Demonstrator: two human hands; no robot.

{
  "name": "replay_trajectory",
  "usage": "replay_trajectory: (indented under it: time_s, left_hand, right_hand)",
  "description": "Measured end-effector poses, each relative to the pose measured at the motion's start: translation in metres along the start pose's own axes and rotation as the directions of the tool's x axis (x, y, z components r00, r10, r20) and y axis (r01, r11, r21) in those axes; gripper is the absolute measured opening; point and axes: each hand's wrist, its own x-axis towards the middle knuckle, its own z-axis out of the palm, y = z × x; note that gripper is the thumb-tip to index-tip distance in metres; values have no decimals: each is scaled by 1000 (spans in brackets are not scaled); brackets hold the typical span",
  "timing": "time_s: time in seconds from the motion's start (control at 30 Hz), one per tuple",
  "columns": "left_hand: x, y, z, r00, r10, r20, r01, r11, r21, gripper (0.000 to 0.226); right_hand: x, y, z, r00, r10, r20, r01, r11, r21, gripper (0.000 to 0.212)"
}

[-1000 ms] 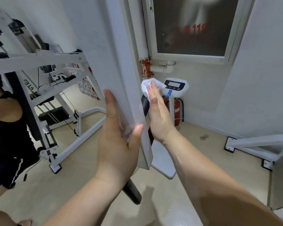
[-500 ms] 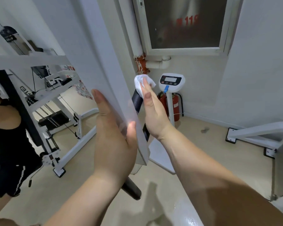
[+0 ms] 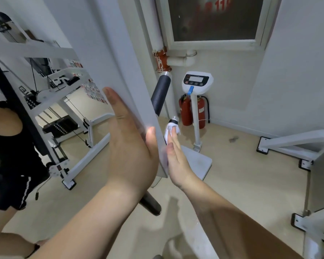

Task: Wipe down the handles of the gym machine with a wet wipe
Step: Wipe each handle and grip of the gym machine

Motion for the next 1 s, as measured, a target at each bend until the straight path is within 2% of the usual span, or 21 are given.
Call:
replay_trajectory:
  time_s: [0.07,0.13,0.23,0.3,0.43,0.53,0.6,0.73,0.8,0.9,1.0]
  left_hand:
    - [0,1,0,1000,3,-1,-3,1000,1,102]
    - [-1,-1,0,1000,12,-1,-12,1000,-10,103]
    - [1,-1,3,1000,23,-13,-23,999,-32,101]
    - [2,-4,3,999,35,-24,-36,999,-35,105]
    - [1,-9,0,1000,7,-7,-7,999,-34,105]
    - [-1,-9,1,999,28,-17,-29,999,-22,101]
    - [-1,-8,2,1000,23,-14,-24,999,-26,101]
    - [-1,-3,1,1000,26,-5,-27,999,-31,101]
    - [1,-6,-1,999,32,-11,-32,999,-20,99]
    - [3,-10,-5,1000,24,6,-24,999,-49,101]
    - [1,-13,-10,997,52,57,-43,987,-152,102]
  right_hand:
    - [22,-17,-12,997,65,-39,-64,997,39,66]
    - [38,-25,-23,995,93,-47,-91,994,59,64]
    - [33,-23,-17,998,54,-24,-54,998,-31,98]
    - [10,-7,-4,1000,-3,21,5,998,-62,107]
    - [-29,2,3,994,-49,101,53,998,-34,88]
    - [4,-6,-5,998,-13,63,17,998,-62,84]
    - [32,-14,-13,998,56,16,-55,996,-64,70]
    - [34,-11,-21,999,19,35,-14,989,-148,65]
    - [12,-3,-18,998,-18,62,31,974,-225,69]
    - [-25,2,-13,997,-64,51,77,946,-315,93]
    - [-60,-1,-10,1000,-17,15,21,948,-316,91]
